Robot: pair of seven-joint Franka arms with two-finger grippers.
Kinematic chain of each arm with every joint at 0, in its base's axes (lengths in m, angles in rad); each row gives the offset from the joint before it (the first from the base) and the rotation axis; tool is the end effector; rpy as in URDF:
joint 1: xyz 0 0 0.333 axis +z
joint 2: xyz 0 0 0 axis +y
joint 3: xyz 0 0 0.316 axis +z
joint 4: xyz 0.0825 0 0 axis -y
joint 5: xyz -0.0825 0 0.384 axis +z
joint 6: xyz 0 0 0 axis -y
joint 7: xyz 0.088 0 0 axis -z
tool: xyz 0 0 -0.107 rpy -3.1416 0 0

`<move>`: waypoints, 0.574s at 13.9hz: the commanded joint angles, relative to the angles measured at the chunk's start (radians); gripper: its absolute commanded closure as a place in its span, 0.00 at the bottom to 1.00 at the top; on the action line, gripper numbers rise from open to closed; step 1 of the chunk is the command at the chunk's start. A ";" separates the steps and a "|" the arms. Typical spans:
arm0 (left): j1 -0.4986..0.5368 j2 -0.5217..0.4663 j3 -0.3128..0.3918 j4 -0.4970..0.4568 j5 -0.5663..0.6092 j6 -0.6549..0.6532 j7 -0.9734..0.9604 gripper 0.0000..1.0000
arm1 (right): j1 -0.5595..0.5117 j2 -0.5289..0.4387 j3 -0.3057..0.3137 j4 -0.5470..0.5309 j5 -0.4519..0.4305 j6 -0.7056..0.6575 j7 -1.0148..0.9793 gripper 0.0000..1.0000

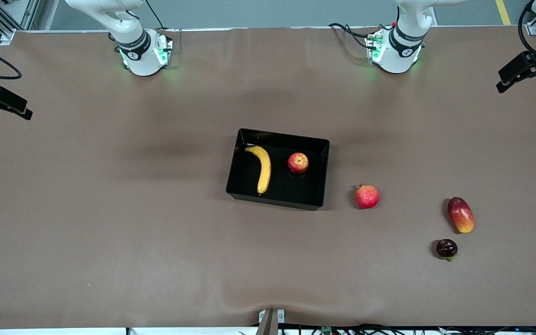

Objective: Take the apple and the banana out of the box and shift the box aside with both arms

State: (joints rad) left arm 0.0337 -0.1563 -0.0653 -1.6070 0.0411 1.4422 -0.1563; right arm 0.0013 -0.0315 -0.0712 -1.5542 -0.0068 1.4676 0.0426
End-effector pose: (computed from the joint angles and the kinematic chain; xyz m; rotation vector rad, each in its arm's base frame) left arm 0.4907 -0.0138 0.6781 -3.0835 -0.2017 0.0062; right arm 0.5327 -0.0388 0.6406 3.1316 -0.1770 -0.0867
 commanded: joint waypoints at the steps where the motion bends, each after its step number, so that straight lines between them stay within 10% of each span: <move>1: 0.008 0.009 -0.002 0.027 -0.007 -0.025 0.009 0.00 | -0.006 -0.011 0.005 -0.003 0.013 -0.009 -0.006 0.00; 8: -0.044 0.079 -0.046 0.044 -0.026 -0.016 -0.009 0.00 | -0.004 -0.011 0.008 -0.003 0.013 -0.010 -0.004 0.00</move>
State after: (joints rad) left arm 0.0171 -0.1310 -0.0811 -1.5919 0.0344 1.4418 -0.1540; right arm 0.0014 -0.0315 -0.0686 -1.5542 -0.0067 1.4662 0.0426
